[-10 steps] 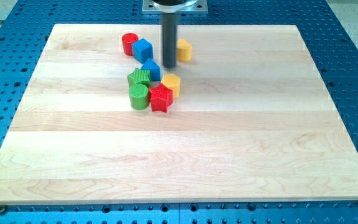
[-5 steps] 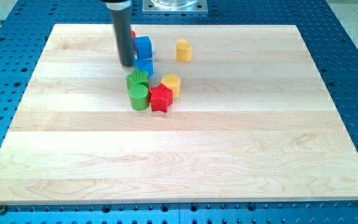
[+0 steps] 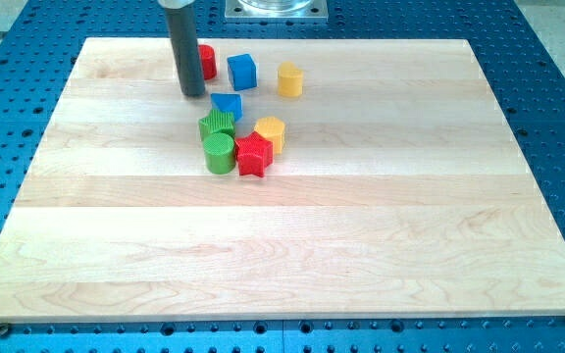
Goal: Move the blue triangle to the right of the yellow heart
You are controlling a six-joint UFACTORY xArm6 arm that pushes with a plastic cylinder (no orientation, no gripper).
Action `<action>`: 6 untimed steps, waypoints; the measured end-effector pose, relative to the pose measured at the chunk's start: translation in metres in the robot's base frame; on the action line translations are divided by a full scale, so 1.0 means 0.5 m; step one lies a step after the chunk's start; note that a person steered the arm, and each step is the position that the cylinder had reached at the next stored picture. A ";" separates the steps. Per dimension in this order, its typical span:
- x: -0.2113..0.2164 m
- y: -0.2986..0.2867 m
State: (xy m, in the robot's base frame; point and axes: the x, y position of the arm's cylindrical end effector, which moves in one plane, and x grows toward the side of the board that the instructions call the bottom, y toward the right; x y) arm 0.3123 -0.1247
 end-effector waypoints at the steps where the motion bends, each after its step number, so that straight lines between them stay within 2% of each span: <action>1: 0.049 0.002; 2: 0.088 0.105; 3: 0.081 0.291; 4: 0.060 0.296; 5: 0.153 0.240; 6: 0.194 0.318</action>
State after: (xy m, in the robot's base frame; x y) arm 0.4094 0.0343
